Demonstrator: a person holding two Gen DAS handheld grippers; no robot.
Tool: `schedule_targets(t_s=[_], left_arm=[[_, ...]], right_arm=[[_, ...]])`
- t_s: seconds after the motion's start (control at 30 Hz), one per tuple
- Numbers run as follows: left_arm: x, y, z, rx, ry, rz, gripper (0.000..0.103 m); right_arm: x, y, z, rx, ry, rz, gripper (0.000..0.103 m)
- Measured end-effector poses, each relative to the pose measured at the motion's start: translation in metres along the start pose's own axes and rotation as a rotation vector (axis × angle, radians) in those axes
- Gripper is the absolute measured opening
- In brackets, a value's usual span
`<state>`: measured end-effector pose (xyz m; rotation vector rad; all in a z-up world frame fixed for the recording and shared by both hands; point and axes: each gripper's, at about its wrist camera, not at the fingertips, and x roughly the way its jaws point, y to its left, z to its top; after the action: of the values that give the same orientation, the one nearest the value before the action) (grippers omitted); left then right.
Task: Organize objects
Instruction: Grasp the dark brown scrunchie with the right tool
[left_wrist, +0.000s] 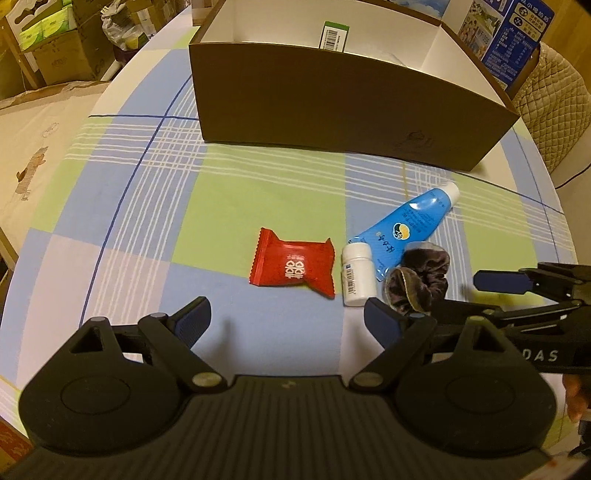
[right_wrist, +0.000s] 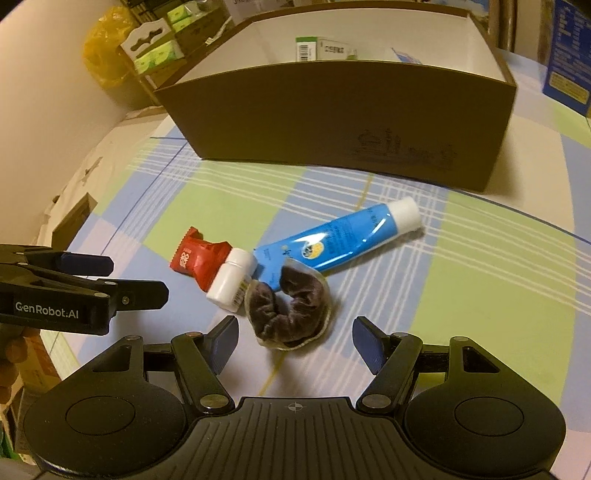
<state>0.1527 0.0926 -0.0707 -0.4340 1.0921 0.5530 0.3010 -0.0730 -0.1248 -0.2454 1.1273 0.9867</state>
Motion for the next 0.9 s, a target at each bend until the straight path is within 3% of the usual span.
schedule_targets(t_s=[0.3,0.67,0.9], left_arm=[[0.006,0.01,0.0,-0.005,0.007,0.009,0.087],[0.012,0.013,0.001,0.007,0.005,0.003,0.086],[0.012,0.002,0.003,0.045,-0.007,-0.028,0.082]], right_arm=[[0.016,0.009,0.002,-0.052,-0.023,-0.004,0.066],[0.02,0.012,-0.003,-0.132,-0.04,-0.044,0.023],[0.005,-0.002,-0.004,-0.065,-0.064,-0.058,0.021]])
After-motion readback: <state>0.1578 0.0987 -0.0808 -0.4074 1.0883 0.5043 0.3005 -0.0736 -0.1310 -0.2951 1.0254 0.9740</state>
